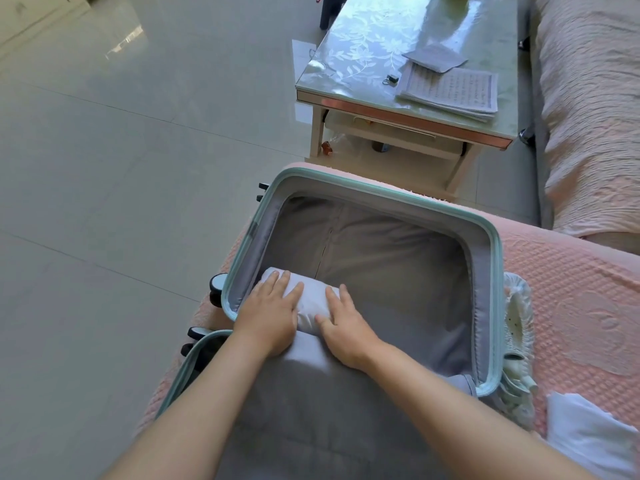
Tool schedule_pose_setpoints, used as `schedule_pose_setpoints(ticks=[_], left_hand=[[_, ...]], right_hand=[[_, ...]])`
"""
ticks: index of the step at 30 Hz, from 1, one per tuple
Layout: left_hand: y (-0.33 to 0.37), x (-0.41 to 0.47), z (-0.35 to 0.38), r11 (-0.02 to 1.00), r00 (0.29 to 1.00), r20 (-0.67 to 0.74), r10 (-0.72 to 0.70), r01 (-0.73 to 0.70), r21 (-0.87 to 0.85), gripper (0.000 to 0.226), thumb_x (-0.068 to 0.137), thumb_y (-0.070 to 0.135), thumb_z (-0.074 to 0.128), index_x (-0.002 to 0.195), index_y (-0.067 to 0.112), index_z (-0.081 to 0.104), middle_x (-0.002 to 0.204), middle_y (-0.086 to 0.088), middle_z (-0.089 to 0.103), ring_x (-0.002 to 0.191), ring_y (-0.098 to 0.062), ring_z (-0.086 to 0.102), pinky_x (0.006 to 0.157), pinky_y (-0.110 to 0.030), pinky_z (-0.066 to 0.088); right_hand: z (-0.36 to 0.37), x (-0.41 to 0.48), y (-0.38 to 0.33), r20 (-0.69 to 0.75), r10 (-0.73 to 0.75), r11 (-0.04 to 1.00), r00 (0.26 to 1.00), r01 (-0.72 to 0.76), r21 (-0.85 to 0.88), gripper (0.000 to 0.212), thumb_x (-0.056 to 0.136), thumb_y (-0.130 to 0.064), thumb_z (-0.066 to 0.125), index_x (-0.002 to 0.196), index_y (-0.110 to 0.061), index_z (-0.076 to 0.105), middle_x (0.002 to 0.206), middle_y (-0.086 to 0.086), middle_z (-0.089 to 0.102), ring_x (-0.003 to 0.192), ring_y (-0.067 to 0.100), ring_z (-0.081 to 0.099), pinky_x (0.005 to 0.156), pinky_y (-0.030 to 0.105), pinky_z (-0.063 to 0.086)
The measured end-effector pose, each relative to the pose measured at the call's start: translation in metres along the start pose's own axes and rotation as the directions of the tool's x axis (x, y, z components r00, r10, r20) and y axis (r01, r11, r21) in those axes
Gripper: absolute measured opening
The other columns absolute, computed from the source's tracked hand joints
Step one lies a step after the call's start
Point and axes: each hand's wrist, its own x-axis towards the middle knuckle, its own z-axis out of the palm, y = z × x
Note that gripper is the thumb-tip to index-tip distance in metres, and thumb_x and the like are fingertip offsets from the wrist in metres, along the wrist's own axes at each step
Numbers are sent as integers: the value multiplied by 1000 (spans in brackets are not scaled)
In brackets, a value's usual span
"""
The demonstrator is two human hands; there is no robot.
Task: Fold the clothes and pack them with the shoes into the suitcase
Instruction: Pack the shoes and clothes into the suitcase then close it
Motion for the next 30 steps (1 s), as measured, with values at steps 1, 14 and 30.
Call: schedule_pose_setpoints(ticks=[1, 14, 30], left_hand=[[0, 1, -1, 1000, 1000, 24, -9, 9, -9, 57, 104, 33, 25, 159, 26, 11, 166, -5, -1, 153, -21, -4, 122, -36, -1], [144, -5, -36, 938, 959, -249, 138, -207, -277, 46, 99, 39, 47, 143, 27, 44, 135, 4, 52, 121, -21, 44, 100, -34, 35], [443, -18, 61, 830, 903, 54, 427, -368, -420, 43, 95, 20, 52, 138, 18, 47, 136, -4, 50, 122, -26, 51, 96, -40, 45]], right_hand=[[0, 0, -1, 37, 4, 1000, 999, -4, -5, 67, 104, -45, 37, 161, -26, 7, 168, -2, -15, 154, 24, 9, 123, 41, 15], [-85, -77, 79, -457, -138, 985, 878, 170, 29, 27, 99, -20, 54, 123, -26, 65, 117, -9, 57, 98, 6, 57, 92, 27, 46], [-158, -230, 386, -248, 404, 911, 881, -412, 19, 87, 79, -29, 73, 154, -21, 32, 154, 6, 39, 140, 26, 39, 113, 34, 33]])
